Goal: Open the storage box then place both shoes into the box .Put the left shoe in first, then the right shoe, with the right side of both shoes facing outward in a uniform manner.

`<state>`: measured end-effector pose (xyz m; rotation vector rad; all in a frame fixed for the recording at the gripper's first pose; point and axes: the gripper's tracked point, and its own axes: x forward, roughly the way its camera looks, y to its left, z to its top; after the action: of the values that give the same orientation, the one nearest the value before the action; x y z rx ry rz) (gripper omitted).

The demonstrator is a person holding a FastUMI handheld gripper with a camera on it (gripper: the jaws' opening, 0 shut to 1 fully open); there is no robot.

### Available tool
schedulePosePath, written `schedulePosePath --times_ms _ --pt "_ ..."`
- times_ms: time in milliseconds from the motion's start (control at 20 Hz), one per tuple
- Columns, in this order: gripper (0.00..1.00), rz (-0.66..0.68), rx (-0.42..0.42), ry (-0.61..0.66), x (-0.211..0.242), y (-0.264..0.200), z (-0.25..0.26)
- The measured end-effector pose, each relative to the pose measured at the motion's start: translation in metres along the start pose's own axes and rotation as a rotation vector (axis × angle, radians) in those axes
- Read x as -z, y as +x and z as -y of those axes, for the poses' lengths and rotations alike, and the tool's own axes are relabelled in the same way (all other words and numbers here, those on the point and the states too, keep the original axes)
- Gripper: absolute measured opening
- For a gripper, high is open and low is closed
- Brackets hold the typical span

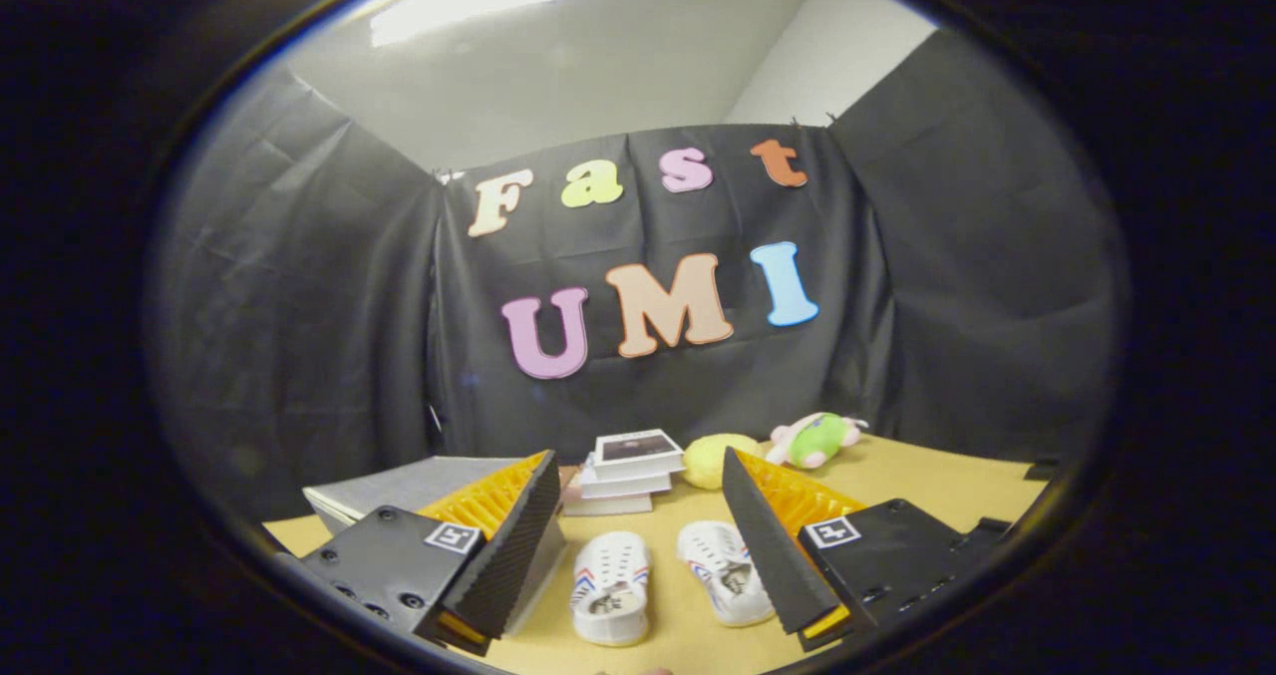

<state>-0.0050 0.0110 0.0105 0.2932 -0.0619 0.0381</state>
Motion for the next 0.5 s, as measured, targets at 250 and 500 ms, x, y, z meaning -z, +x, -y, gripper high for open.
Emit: schedulePosePath --times_ms 250,500 --pt "1.00 0.069 -0.015 0.314 -0.012 -0.004 -0.011" --pt "0.99 0.044 0.052 0.545 0.012 -0.003 -0.018"
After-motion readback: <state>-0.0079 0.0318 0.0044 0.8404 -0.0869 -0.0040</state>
